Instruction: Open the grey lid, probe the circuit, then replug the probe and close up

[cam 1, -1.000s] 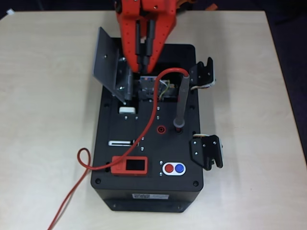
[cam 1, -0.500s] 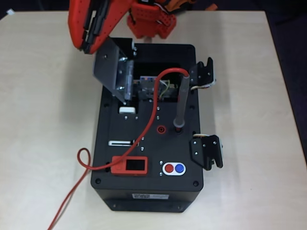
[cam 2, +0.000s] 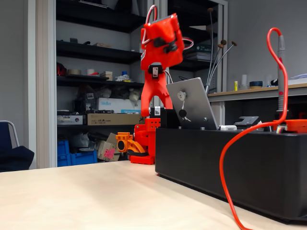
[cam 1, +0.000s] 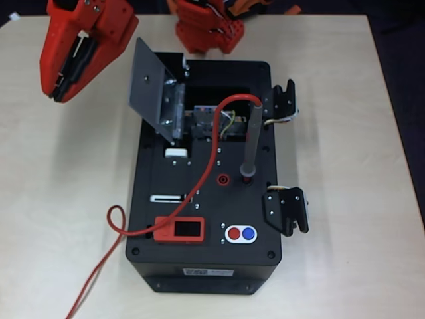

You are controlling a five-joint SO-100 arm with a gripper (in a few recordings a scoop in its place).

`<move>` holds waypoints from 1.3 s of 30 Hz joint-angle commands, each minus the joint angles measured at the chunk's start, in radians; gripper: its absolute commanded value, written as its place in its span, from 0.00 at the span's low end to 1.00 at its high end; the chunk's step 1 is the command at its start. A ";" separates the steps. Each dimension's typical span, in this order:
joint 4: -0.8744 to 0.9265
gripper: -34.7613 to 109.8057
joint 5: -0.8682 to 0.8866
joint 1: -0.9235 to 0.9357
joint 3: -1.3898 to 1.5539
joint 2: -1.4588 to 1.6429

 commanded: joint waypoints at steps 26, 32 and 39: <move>-0.195 0.24 0.173 -0.018 0.192 -0.080; -0.141 0.24 0.258 -0.089 0.207 -0.031; -0.104 0.24 0.365 -0.193 0.224 0.034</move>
